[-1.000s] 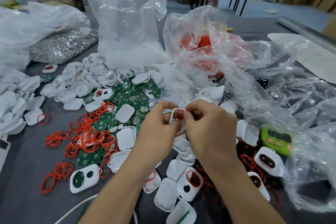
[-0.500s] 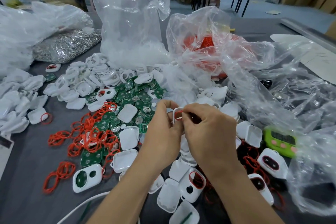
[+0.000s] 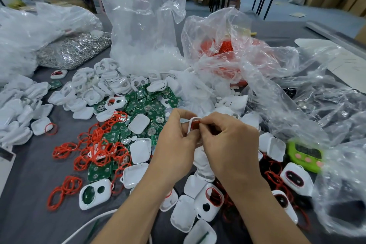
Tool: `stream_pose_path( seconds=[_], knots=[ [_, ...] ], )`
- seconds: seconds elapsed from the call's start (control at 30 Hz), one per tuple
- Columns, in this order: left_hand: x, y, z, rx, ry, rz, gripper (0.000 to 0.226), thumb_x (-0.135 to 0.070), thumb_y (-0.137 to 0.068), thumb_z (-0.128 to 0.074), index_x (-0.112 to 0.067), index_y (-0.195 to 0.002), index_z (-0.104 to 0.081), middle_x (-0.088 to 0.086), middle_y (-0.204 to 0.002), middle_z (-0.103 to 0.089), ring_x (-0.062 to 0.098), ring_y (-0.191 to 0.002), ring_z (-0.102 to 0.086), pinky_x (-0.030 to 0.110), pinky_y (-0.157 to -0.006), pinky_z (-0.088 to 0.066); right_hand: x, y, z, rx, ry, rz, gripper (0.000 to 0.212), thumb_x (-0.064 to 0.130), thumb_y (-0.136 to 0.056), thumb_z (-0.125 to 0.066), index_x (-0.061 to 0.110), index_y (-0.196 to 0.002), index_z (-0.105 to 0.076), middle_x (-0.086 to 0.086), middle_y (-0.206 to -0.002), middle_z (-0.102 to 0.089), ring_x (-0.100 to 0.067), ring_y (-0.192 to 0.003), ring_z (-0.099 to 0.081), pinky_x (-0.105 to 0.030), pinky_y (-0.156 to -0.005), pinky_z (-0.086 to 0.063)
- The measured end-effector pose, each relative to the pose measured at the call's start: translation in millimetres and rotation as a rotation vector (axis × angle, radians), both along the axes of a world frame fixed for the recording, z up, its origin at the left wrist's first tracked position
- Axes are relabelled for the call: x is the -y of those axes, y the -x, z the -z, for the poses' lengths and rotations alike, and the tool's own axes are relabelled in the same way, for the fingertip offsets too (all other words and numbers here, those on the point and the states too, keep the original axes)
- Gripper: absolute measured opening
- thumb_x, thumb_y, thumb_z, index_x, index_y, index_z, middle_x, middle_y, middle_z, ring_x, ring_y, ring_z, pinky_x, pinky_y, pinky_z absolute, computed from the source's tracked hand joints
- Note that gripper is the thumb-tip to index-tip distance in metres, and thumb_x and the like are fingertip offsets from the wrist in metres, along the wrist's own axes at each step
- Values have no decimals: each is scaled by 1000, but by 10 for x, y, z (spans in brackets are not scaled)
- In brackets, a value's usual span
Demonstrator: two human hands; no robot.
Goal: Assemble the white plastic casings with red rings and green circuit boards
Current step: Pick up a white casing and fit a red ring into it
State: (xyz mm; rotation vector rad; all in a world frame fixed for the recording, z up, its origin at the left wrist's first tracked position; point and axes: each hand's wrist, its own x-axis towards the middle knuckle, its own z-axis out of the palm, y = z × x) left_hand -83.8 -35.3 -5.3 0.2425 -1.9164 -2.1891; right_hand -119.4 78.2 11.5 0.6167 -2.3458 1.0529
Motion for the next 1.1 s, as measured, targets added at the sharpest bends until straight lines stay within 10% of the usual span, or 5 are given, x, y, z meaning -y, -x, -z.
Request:
stream_pose_path(
  seconds=[0.43,0.67,0.87,1.1],
  knots=[
    [11,24,-11,83,18,-43,21,5,-98,-57,-15,-103,-61,7,-72,-74,15,-64,-68,29,-66,-58,-33,48,41,-61,1,46,10,15,-83,-81,21,-80,-74,9,-72,-68,-12,-64,-59,-29,-60,-50],
    [45,22,-147,187,-203,-147,23,2,-100,-55,-9,-101,-75,3,-67,-67,14,-48,-61,21,-43,-49,-80,213,-33,748,976,-202,26,0,-88,-75,18,-69,-78,-7,-65,-71,-14,-50,-58,-25,-53,-50],
    [97,16,-174,242,-391,-29,28,-16,-98,-61,-17,-76,-78,5,-58,-54,10,-35,-33,15,-32,-20,-41,122,-35,461,521,-292,20,0,-82,-80,18,-75,-77,4,-67,-74,-10,-60,-68,-21,-63,-54],
    [-20,-64,-196,189,-31,-121,31,2,-89,-57,-15,-79,-81,12,-70,-72,17,-56,-61,21,-47,-49,42,-14,57,118,228,-164,11,16,-85,-76,24,-85,-69,14,-77,-67,-5,-74,-63,-10,-67,-46]
  ],
)
